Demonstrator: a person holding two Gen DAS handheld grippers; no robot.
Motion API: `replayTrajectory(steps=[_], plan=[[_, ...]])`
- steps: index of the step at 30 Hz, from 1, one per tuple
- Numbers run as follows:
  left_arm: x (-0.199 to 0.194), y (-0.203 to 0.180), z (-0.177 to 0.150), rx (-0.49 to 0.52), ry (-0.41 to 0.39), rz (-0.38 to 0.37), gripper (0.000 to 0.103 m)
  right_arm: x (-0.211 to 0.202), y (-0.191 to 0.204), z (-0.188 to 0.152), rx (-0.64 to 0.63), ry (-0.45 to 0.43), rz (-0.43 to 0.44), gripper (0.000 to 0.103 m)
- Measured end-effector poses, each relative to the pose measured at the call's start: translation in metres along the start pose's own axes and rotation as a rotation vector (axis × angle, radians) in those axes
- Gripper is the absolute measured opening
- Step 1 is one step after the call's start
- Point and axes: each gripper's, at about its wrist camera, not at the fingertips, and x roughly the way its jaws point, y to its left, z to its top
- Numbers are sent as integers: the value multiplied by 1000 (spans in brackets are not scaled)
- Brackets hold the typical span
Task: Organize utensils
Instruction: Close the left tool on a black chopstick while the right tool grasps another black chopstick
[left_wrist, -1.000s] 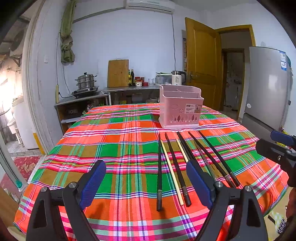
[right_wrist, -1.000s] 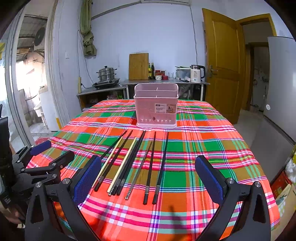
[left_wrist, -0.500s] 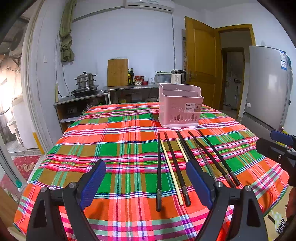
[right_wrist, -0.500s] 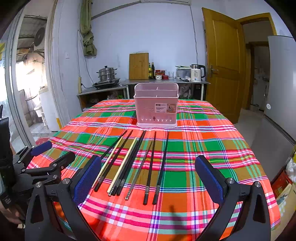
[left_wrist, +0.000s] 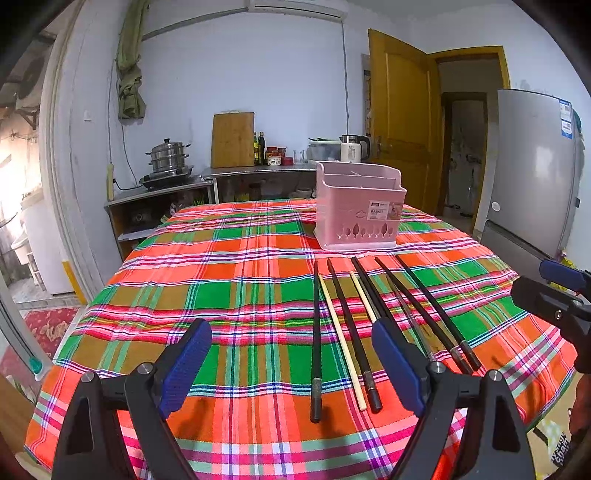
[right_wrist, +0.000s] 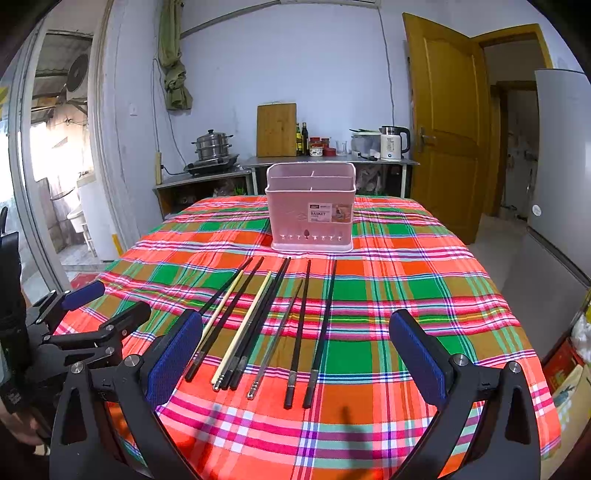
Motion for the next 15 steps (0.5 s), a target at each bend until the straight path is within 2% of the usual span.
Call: replayTrajectory(steps=[6, 11, 13, 15], plan=[[22, -3, 7, 26, 42, -20, 88, 15, -4, 2, -4, 25, -9, 101], [58, 2, 17, 13, 122, -62, 88, 38, -12, 8, -5, 67, -12, 101], [73, 4, 22, 10, 158, -72, 86, 51, -17, 12, 2, 88, -14, 101], [91, 8, 29, 13, 187, -77, 79, 67, -24, 17, 16, 118, -14, 99]])
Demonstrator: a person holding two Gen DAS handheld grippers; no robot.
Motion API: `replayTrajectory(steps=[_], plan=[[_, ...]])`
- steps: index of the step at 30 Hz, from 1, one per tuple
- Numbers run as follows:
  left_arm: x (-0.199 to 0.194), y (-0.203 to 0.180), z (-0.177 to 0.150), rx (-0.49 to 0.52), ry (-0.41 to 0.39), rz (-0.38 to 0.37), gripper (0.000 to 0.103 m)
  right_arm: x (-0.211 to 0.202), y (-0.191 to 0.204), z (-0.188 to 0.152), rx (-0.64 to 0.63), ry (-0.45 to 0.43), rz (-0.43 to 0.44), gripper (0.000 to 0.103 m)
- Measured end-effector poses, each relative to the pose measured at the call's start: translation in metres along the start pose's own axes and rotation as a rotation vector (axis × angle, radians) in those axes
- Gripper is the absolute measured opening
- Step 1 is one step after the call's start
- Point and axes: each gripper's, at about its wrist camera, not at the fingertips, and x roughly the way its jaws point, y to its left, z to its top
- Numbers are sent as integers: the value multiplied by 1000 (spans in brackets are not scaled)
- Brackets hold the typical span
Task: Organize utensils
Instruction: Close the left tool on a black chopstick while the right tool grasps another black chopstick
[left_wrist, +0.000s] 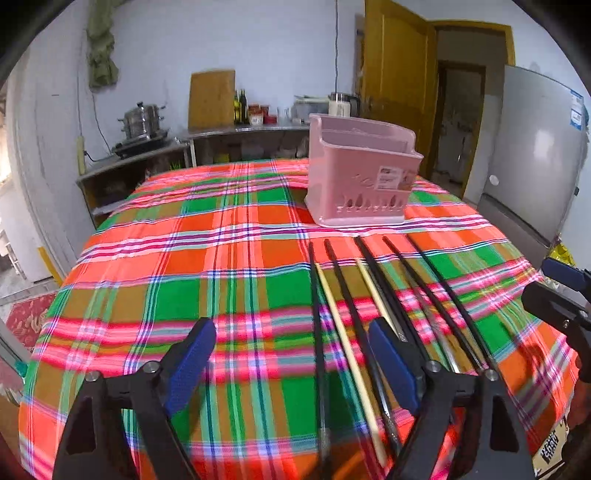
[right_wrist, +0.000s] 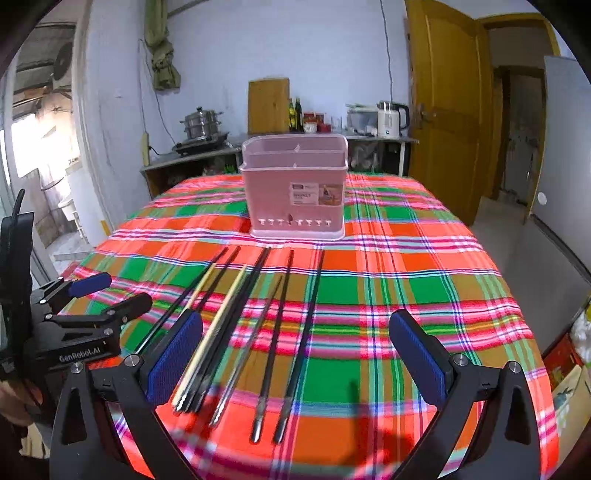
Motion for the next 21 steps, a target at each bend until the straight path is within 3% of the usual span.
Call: replayTrajectory(steps=[4, 12, 14, 21], plan=[[31, 9, 18, 4, 56, -10, 73, 27, -10, 12, 12, 47, 0, 89], [77, 14, 32, -2, 179, -79, 64, 89, -25, 25, 33, 200, 11, 45], [83, 15, 33, 1, 200, -84, 61, 101, -29, 28, 43, 224, 18, 40], [95, 9, 32, 34, 233, -71, 52, 128, -33, 31, 33, 284, 28, 36]])
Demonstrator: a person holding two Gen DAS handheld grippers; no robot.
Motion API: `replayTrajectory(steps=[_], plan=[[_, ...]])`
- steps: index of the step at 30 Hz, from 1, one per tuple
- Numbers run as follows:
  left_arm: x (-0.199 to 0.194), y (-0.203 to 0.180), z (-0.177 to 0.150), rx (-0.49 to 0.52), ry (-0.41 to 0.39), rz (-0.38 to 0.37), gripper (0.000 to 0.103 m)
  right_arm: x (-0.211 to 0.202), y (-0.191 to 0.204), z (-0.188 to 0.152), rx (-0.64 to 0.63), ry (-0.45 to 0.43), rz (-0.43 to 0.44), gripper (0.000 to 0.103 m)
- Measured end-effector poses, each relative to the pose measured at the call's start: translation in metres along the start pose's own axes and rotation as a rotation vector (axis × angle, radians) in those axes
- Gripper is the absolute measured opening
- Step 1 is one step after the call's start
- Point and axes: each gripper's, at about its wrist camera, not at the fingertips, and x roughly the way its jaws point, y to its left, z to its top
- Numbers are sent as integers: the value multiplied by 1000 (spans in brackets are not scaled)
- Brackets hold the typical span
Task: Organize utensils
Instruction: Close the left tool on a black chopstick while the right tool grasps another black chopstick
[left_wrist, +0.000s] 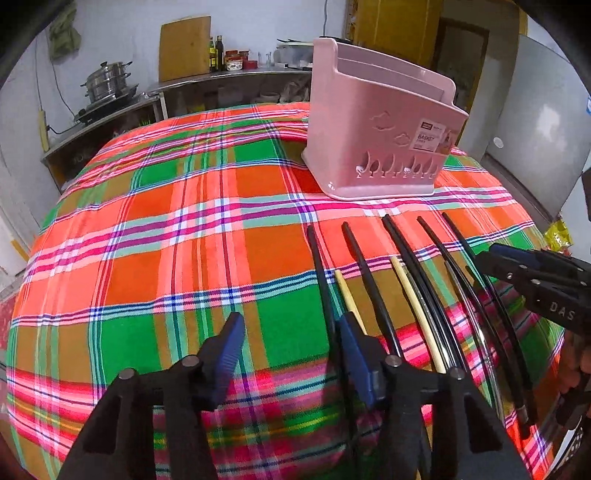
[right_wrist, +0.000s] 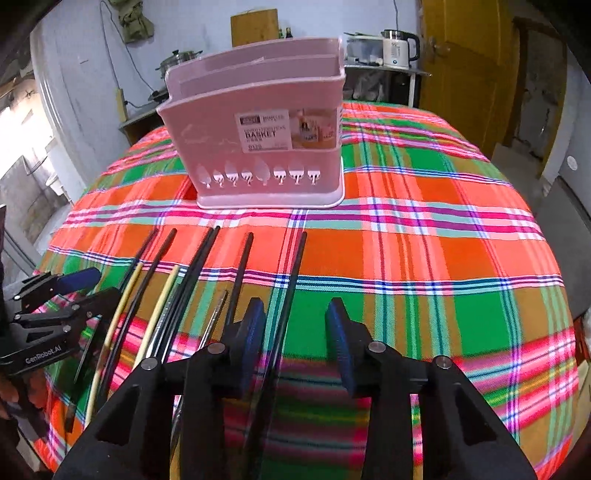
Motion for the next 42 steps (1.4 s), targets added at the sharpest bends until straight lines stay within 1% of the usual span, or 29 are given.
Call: replayTrajectory(steps=[1, 3, 6, 9, 15, 19, 21, 22, 24, 26, 30, 32, 36, 42], plan=[[1, 0, 1, 5, 3, 8, 51, 3, -1, 1, 0, 8, 3, 36], [3, 1, 3, 10, 5, 33, 43, 8, 0, 2, -2, 15, 2, 34], [1, 6, 4, -12, 14, 30, 38, 10, -1, 6, -2, 20, 1, 34], [3, 9, 10, -28, 30, 26, 38, 12, 1, 9, -10, 34, -3, 34], [17, 14, 31, -56, 68, 8, 38, 21, 1, 23, -15, 70, -2, 33], [24, 12, 39, -33, 82, 27, 38, 26, 0, 29, -17, 92, 0, 32], [26, 10, 42, -20, 86, 40, 32, 28, 1, 33, -27, 98, -12, 24], [27, 10, 44, -18, 88, 42, 30, 29, 1, 34, -29, 99, -14, 22], [29, 11, 48, -19, 95, 48, 21, 31, -1, 37, -27, 104, -16, 11], [32, 13, 52, -17, 103, 45, 17, 32, -3, 39, -22, 109, -11, 8], [35, 14, 58, -19, 117, 45, 7, 33, -4, 42, -16, 110, 2, 6], [35, 17, 62, -38, 127, 28, 7, 32, -5, 42, -5, 111, 20, 5], [26, 22, 66, -59, 116, 1, 6, 21, -10, 43, 8, 89, 40, 5], [-14, 23, 77, -61, 47, -30, 6, -12, -12, 51, 17, 27, 74, 5]])
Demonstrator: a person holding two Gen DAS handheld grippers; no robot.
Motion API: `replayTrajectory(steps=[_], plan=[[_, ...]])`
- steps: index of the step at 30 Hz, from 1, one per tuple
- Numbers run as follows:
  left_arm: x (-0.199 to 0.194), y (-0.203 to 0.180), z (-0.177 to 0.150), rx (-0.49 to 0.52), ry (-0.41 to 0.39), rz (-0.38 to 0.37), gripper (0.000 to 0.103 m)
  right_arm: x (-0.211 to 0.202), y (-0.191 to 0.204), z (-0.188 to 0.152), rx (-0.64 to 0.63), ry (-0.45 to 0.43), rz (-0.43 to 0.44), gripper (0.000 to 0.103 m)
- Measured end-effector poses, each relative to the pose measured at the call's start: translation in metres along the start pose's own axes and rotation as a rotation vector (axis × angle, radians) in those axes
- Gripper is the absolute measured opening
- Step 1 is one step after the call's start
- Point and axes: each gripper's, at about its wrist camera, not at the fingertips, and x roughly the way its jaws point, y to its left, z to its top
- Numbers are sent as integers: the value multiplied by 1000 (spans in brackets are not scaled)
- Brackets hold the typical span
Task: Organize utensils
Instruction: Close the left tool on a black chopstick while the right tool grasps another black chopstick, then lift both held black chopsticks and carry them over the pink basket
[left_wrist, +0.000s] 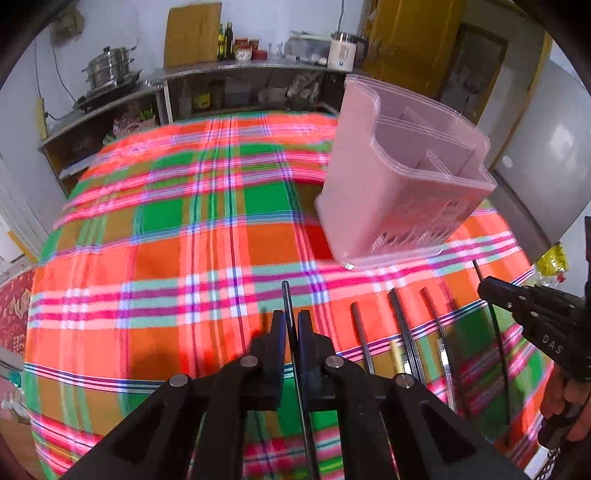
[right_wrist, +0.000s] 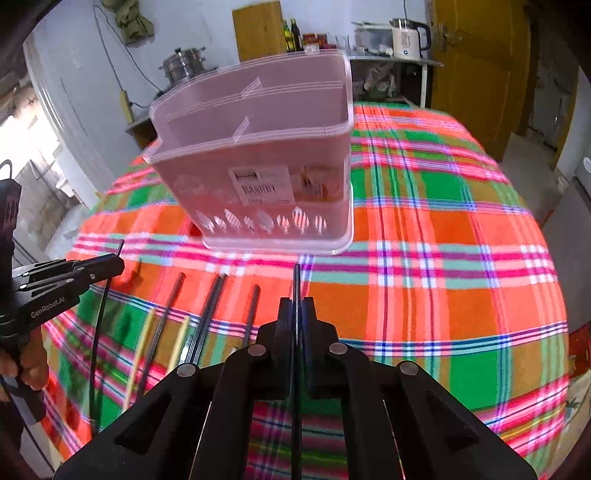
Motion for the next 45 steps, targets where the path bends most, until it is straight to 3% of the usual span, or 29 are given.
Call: replayTrajectory(steps=[8, 16, 30, 45], plan=[[-71, -10, 24, 40, -139, -6, 5, -53, 14, 19, -34, -109, 14, 4], [-122, -19, 32, 74, -216, -8, 4, -100, 23, 27, -60, -194, 13, 4], [-156, -33, 54, 57, -261, -63, 4, -145, 24, 42, -63, -302, 11, 4], [-194, -54, 132, 36, -359, -157, 4, -177, 37, 105, -53, -442, 72, 4]])
